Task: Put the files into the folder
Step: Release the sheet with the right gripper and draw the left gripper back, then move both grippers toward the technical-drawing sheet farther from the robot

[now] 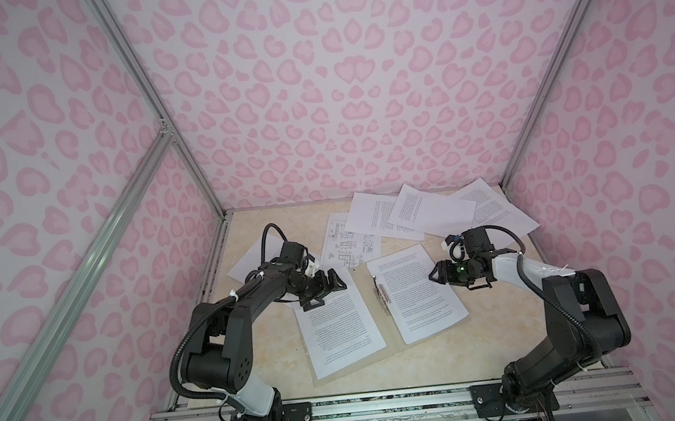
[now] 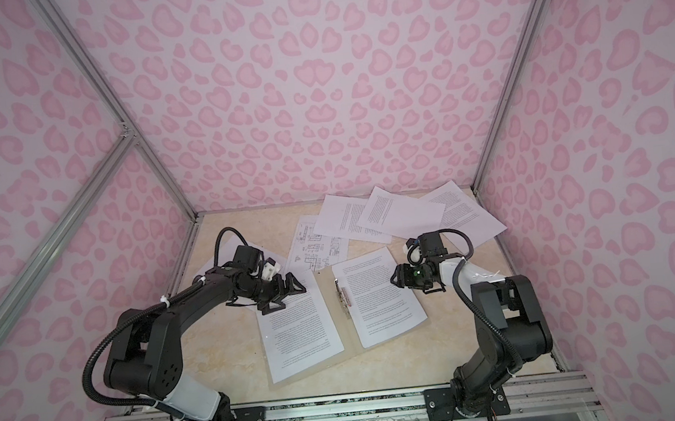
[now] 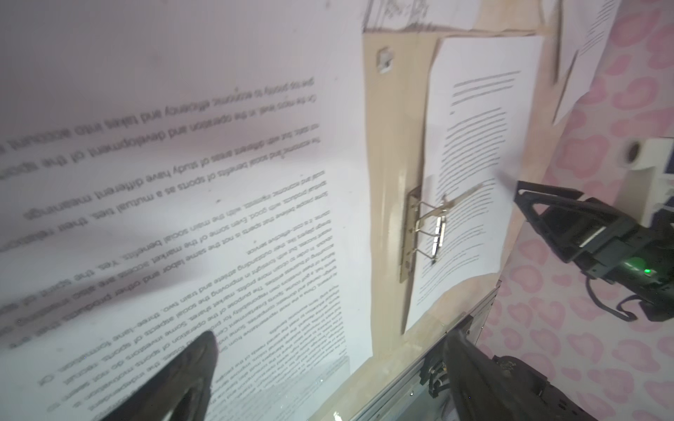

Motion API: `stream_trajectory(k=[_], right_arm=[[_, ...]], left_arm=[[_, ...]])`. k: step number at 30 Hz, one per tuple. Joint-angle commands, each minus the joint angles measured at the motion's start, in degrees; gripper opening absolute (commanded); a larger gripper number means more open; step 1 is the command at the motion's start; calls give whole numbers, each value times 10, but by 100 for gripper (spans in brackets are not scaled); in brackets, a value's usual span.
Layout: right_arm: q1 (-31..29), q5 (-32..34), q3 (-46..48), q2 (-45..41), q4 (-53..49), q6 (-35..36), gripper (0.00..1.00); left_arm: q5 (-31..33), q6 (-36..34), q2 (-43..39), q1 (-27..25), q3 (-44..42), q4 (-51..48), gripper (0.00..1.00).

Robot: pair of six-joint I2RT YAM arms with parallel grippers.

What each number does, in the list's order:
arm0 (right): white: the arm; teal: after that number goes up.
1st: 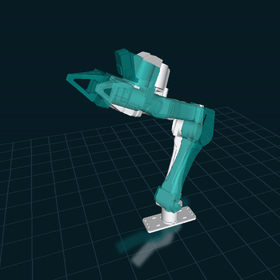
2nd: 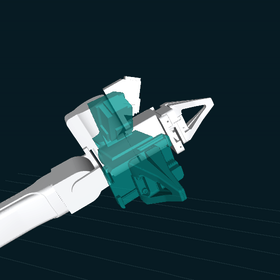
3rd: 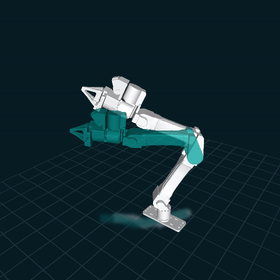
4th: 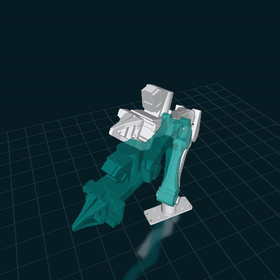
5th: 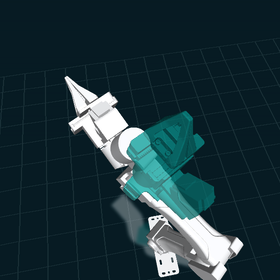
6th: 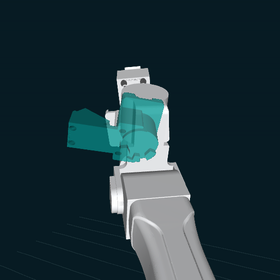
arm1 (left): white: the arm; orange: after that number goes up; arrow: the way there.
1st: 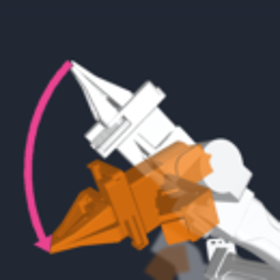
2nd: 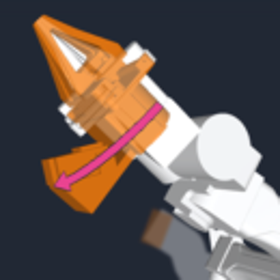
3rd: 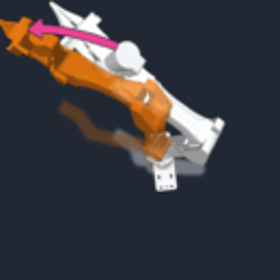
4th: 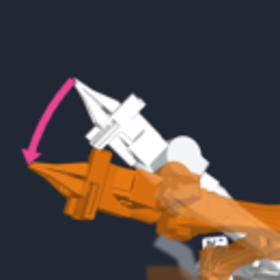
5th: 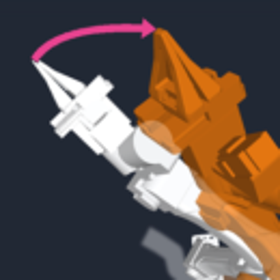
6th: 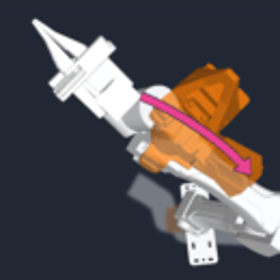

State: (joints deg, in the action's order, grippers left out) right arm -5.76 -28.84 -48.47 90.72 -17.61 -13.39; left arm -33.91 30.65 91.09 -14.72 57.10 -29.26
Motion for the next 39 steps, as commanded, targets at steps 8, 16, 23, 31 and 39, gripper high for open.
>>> stream_trajectory(k=[8, 16, 23, 31, 39], right_arm=[[-6, 73, 28, -72, 50, -40, 76], [-71, 51, 26, -54, 117, -68, 80], [-86, 25, 21, -38, 138, -70, 84], [-87, 21, 21, -62, 121, -59, 89], [-85, 7, 12, -75, 118, -62, 97]], left_arm=[[136, 62, -140, 129, 15, -31, 98], [64, 135, -123, 322, -75, 82, 99], [111, 157, -27, 339, -43, 129, 99], [128, 172, 62, 338, -20, 155, 100], [107, 189, 118, 325, -17, 211, 99]])
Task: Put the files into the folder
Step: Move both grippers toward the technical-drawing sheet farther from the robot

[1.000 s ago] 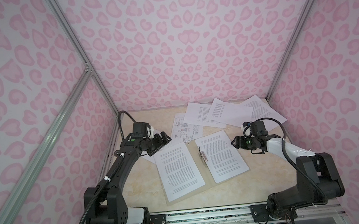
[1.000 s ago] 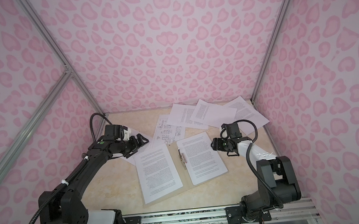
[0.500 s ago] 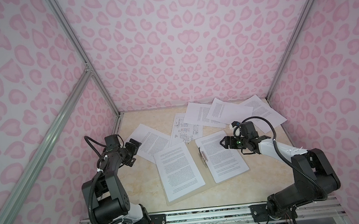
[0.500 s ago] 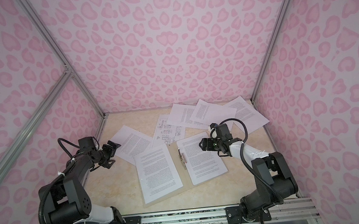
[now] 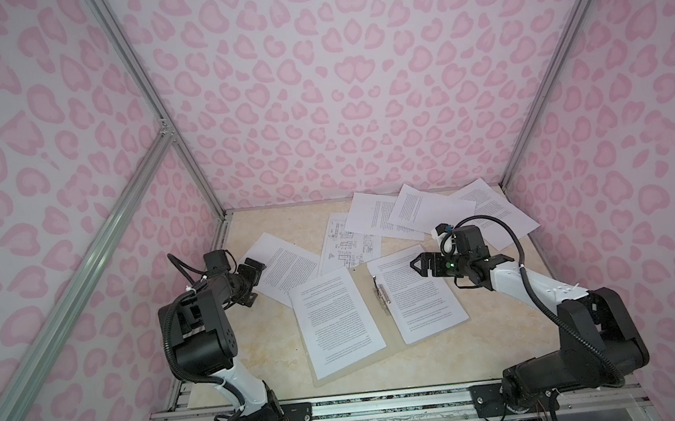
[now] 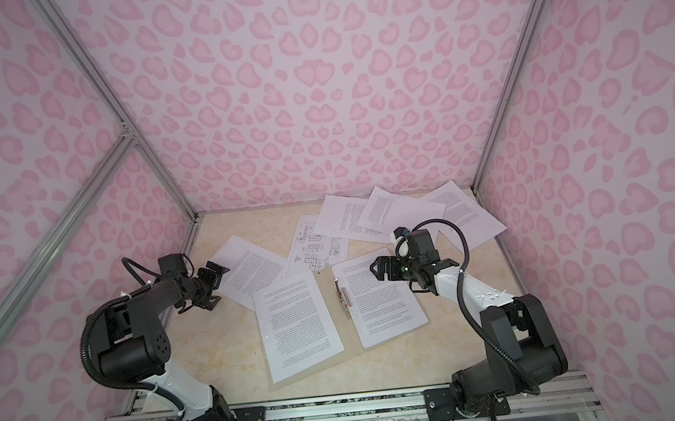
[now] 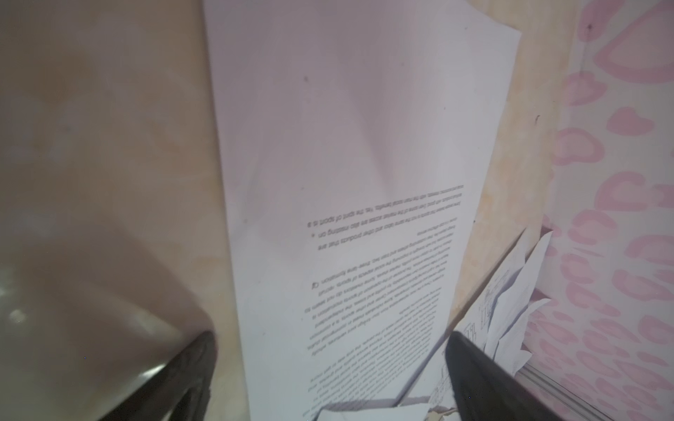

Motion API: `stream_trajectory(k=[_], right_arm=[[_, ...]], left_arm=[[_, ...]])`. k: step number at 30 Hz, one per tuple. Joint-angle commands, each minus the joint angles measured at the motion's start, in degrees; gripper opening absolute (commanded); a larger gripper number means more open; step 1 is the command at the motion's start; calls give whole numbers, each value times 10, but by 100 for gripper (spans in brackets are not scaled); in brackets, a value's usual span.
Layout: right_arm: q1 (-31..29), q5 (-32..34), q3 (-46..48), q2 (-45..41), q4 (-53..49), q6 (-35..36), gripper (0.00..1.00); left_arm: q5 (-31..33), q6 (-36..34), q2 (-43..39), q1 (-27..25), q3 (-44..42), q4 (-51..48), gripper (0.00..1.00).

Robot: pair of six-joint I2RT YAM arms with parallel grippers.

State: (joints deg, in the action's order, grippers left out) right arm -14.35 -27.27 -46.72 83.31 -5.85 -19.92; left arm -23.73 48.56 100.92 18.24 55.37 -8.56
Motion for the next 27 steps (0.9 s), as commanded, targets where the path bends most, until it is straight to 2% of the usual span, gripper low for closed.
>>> stream_trajectory(k=[1, 10, 17, 22, 24, 27], right_arm=[[1, -12, -7, 1, 0, 2, 97], [1, -44, -7, 15, 25, -16, 97], [2, -55, 2, 10, 35, -26, 97], [6, -61, 7, 6, 45, -34, 97], [6, -60, 4, 9, 53, -37, 97], [-4, -42, -23, 30, 49, -35, 94]], left_arm=[[-6, 9, 25, -8, 4, 16, 99], [-143, 37, 117, -58, 64, 175, 99], [-215, 73, 178, -99, 118, 278, 98], [-257, 51, 202, -124, 169, 275, 95], [-266, 21, 208, -138, 200, 242, 95], [-233, -24, 205, -149, 234, 165, 92]])
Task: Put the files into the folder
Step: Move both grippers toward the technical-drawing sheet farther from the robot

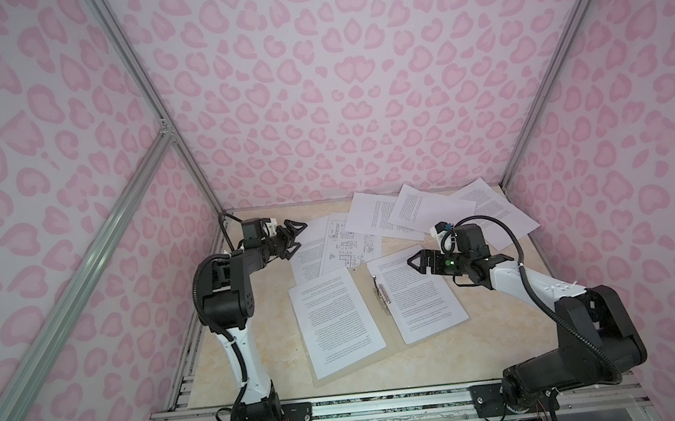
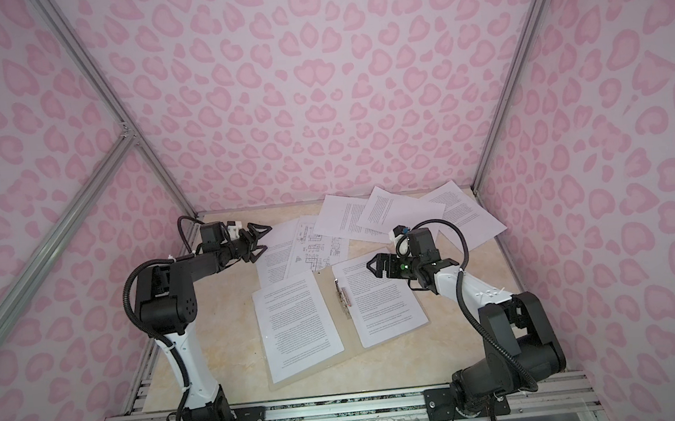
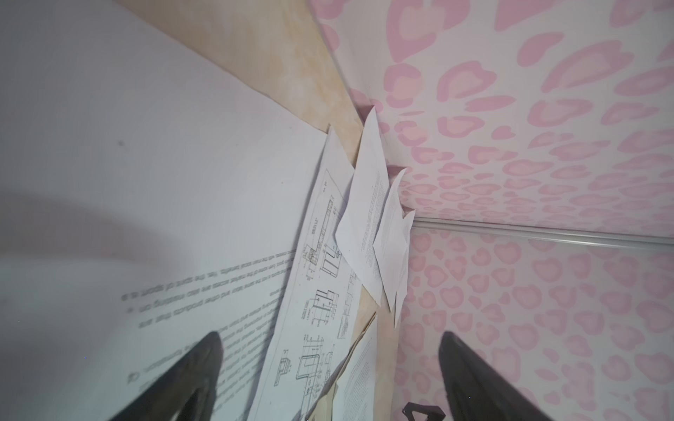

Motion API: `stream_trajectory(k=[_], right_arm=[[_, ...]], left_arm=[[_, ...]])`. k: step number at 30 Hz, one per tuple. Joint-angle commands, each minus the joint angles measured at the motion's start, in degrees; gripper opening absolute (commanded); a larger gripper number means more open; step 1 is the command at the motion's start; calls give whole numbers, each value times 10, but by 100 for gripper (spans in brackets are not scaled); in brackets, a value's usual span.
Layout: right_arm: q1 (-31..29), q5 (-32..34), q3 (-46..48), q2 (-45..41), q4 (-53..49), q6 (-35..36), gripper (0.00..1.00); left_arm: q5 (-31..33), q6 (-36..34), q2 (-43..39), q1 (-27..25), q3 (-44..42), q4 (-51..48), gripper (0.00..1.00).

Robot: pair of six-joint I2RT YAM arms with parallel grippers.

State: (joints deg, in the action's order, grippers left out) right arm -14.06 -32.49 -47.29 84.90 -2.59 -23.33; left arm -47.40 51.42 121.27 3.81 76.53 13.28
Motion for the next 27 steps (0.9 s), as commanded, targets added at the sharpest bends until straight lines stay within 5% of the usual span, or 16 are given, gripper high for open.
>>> stream_trajectory(k=[1, 10, 19, 27], right_arm=[[-13, 18, -32, 29, 9, 0, 93], [-61, 73, -263, 217, -89, 46, 87], [-74, 66, -458, 385, -148, 45, 82], [-81, 60, -495, 450, -158, 21, 81]], left_arm=[[21, -63, -4, -5, 23, -66, 92], [176, -187, -13, 6, 80, -283, 90], [160, -218, 39, 5, 120, -326, 88], [196, -218, 38, 4, 118, -352, 86]])
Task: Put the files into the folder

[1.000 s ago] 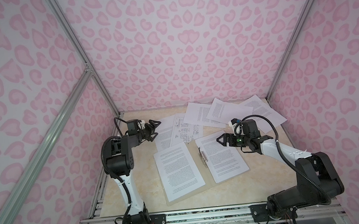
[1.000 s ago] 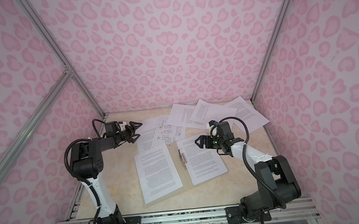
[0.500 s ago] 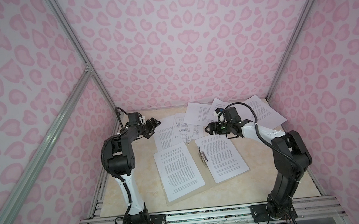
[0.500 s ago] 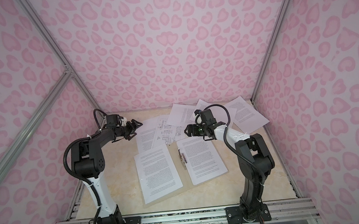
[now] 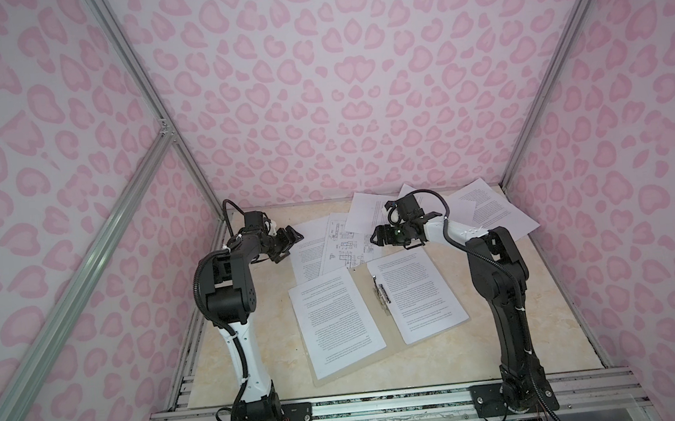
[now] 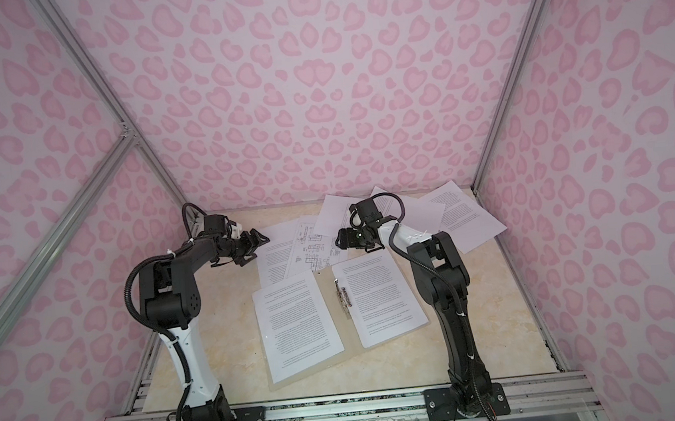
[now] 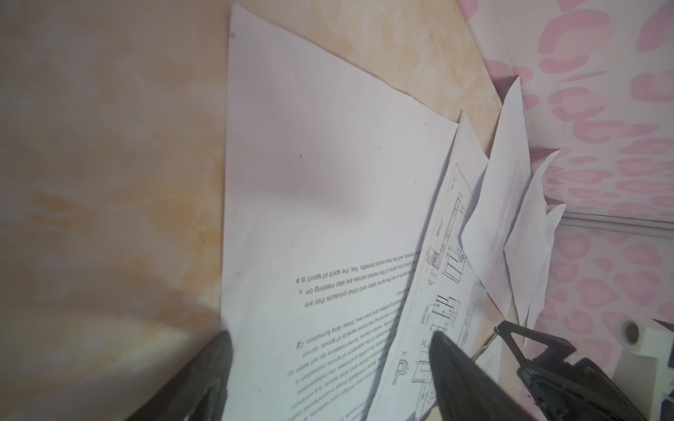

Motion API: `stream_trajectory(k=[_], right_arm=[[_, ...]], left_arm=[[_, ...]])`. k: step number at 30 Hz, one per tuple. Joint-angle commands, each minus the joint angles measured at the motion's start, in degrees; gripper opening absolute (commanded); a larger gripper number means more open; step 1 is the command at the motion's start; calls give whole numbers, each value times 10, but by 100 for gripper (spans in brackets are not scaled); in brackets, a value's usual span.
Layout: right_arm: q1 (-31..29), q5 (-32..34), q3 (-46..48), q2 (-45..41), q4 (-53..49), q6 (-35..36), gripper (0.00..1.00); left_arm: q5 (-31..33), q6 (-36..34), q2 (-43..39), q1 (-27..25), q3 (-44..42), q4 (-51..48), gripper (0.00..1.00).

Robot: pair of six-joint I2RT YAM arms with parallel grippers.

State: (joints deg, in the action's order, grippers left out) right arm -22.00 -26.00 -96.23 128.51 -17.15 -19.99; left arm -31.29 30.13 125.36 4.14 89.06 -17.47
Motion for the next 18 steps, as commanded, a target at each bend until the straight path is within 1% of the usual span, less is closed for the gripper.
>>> stream_trajectory(k=[1, 4, 7, 10, 14, 18], right_arm=[[-2, -8, -11, 21, -17, -15, 81], [-3, -11, -23, 42, -24, -22, 81], [-3, -39, -23, 53, 1, -43, 82], [-6, -65, -30, 66, 24, -68, 82], [-8, -93, -35, 80, 70, -102, 82], [-11, -106, -42, 89, 94, -117, 83]], left_arm=[[25, -1, 2, 1, -2, -52, 86], [4, 6, 13, -7, 10, -57, 87], [-40, 10, 33, -22, 30, -58, 87], [-59, 15, 49, -39, 45, -54, 87], [-93, 41, 62, -52, 50, -22, 87], [-145, 70, 72, -60, 52, 23, 86]])
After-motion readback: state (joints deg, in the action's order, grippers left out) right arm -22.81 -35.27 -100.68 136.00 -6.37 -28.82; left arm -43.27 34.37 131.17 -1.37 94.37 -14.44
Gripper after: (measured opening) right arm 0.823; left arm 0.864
